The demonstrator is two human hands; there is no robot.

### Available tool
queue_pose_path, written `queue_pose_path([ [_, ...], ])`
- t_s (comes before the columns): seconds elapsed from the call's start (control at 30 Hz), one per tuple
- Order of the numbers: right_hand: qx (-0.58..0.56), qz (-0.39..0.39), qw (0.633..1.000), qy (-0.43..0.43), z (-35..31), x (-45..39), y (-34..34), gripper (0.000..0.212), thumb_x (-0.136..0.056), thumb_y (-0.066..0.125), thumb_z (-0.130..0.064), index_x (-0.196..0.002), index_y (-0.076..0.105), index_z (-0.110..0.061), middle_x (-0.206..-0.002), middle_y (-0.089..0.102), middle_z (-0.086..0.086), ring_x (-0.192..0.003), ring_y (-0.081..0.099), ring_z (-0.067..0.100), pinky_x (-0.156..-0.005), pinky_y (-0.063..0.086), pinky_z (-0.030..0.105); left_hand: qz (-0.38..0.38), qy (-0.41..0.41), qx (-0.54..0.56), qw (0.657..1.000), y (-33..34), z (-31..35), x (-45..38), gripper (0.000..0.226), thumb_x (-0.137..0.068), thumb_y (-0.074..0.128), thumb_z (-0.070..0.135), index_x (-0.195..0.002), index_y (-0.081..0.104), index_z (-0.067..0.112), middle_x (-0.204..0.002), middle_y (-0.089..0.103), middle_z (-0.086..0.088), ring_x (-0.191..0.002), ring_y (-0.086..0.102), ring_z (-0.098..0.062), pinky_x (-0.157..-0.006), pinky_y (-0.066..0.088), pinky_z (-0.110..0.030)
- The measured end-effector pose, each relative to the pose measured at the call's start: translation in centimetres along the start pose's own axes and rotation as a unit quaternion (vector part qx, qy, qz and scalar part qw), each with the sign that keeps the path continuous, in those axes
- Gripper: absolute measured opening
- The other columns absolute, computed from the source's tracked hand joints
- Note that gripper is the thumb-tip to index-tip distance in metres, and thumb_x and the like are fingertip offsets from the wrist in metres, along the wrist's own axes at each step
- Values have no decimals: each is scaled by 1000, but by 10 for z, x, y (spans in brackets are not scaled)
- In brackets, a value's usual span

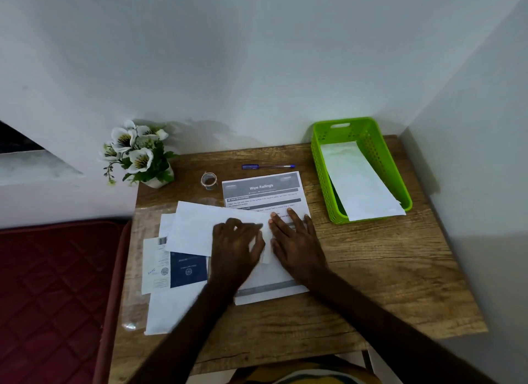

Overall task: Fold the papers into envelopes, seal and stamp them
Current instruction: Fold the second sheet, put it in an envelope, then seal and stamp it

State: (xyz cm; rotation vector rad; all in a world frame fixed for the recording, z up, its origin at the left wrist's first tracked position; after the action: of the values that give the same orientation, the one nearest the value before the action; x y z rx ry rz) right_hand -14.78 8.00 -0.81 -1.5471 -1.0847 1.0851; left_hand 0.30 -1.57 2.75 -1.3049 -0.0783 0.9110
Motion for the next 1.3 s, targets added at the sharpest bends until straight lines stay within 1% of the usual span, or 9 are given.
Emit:
queue_pose_path([
  [0.17, -11, 11, 1000, -4, 1, 1, 2, 49, -102, 41, -37, -142, 58, -14, -153, 51, 3, -146, 38, 36, -115, 33, 63, 32, -147, -64, 987, -8, -54, -39, 31, -93, 72, 22, -118, 68, 5, -114, 70, -19, -107, 63, -38, -92, 47, -49],
  [0.37, -8, 29, 999, -13, 2, 1, 5, 45, -102, 46, -35, -140, 60, -15, -153, 51, 2, -146, 40, 35, -114, 34, 62, 18, -240, -120, 963, -2, -92, -74, 36, -94, 63, 40, -108, 64, 7, -109, 62, -21, -102, 60, -40, -88, 47, -48],
  [0.5, -4, 16, 1000, -15, 3, 1, 5, 46, -102, 46, -36, -141, 59, -16, -154, 49, 2, -147, 37, 34, -114, 33, 63, 39, -246, -76, 966, 1, -87, -88, 31, -90, 72, 35, -101, 66, 7, -106, 62, -21, -99, 59, -41, -83, 47, -46],
  [0.67, -11, 6, 1000, -13, 3, 2, 6, 47, -103, 46, -37, -144, 56, -17, -156, 47, 1, -149, 35, 34, -116, 31, 63, 63, -125, -146, 979, 6, -75, -90, 22, -97, 57, 27, -91, 65, 7, -93, 63, -17, -91, 58, -36, -79, 40, -43],
  [0.83, -10, -7, 1000, -3, 1, 3, 5, 48, -102, 44, -38, -145, 55, -17, -156, 47, 1, -149, 35, 33, -116, 32, 62, -8, -315, -99, 944, 5, -92, -95, 53, -87, 68, 52, -110, 63, 5, -116, 60, -22, -110, 57, -41, -90, 48, -48],
  [0.97, -10, -7, 1000, 0, 0, 2, 3, 49, -102, 42, -39, -145, 55, -18, -156, 47, 1, -148, 37, 33, -116, 33, 62, -52, -329, -115, 936, 7, -94, -101, 59, -87, 71, 53, -114, 66, 2, -125, 58, -27, -117, 55, -46, -93, 49, -52],
  [1.07, -8, -3, 1000, -2, 0, 2, 2, 50, -102, 42, -39, -145, 55, -18, -156, 47, 1, -148, 37, 33, -116, 32, 62, -83, -322, -126, 935, 13, -97, -101, 42, -92, 66, 45, -108, 73, 7, -121, 61, -27, -118, 53, -47, -95, 46, -51],
  [1.2, -2, -8, 1000, -5, 0, 1, 2, 50, -102, 41, -40, -145, 55, -18, -156, 47, 1, -148, 36, 33, -117, 31, 62, -118, -300, -115, 939, 24, -112, -90, 51, -95, 35, 54, -100, 73, 20, -107, 68, -19, -107, 59, -39, -102, 42, -47],
  [1.3, 1, -26, 1000, -3, 0, 0, 1, 50, -102, 41, -40, -145, 55, -19, -156, 47, 1, -149, 35, 33, -116, 31, 63, -93, -283, -32, 954, 12, -100, -85, 34, -101, 54, 39, -110, 71, 11, -109, 68, -19, -102, 62, -36, -90, 43, -41],
])
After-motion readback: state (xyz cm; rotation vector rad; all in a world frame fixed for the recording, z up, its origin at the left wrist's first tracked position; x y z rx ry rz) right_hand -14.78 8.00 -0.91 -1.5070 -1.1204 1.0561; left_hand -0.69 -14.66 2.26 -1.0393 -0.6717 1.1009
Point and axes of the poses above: each hand's wrist, its own x-axis away from the middle knuckle, its own y-axis out of the palm, z = x × y, the point moved 2 cm from there along -x, towards the middle knuckle
